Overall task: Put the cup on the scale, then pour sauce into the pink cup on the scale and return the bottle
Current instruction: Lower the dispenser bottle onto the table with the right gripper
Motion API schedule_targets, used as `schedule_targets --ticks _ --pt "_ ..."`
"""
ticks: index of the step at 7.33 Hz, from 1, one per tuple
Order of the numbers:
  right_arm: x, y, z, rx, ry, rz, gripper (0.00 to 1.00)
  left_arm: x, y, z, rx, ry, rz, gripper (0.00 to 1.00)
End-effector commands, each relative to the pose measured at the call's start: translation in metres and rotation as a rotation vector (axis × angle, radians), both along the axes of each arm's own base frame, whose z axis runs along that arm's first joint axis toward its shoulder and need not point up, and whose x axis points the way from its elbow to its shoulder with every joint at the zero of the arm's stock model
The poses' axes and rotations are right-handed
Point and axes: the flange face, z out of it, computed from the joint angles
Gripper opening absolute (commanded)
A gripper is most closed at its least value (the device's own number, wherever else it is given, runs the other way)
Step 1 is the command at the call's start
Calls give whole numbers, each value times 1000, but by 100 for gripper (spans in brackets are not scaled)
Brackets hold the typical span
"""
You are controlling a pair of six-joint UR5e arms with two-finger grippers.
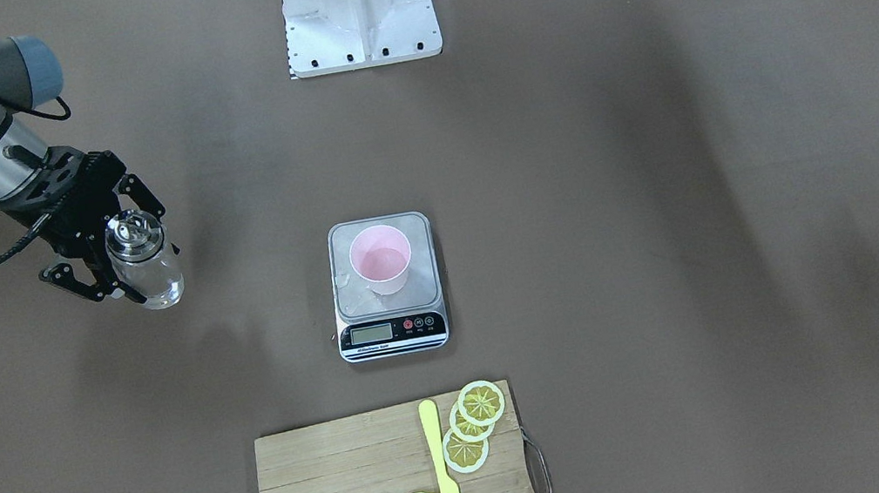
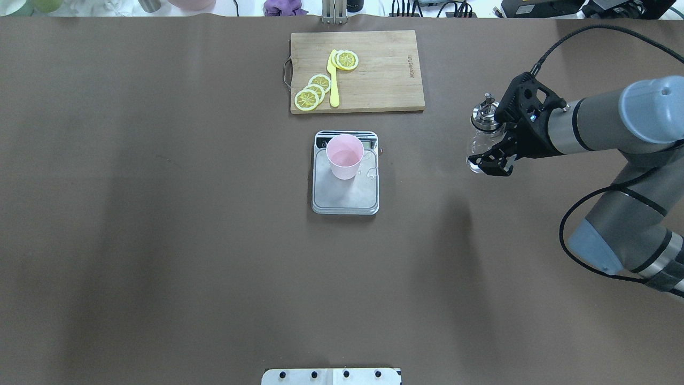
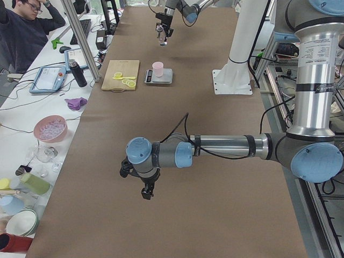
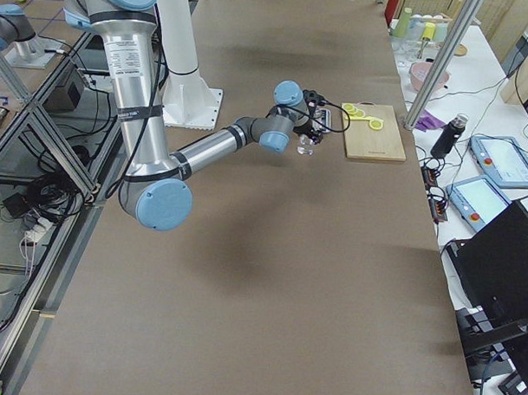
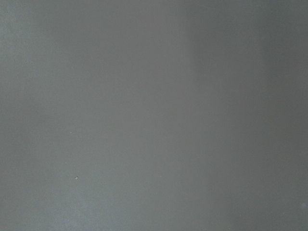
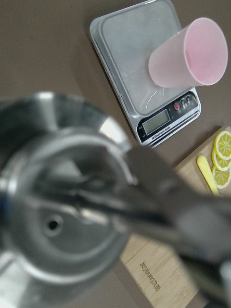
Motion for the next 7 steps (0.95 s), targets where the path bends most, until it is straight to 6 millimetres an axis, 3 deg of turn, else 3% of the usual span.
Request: schedule_targets --ticks 1,4,7 --pt "-4 -7 61 8 -105 -9 0 0 0 -1 2 0 0 99" --pt "-4 -5 95 -22 -187 -7 0 0 0 -1 4 0 0 99" --pt "-1 -4 108 -1 -201 -5 0 0 -1 -3 7 0 0 99"
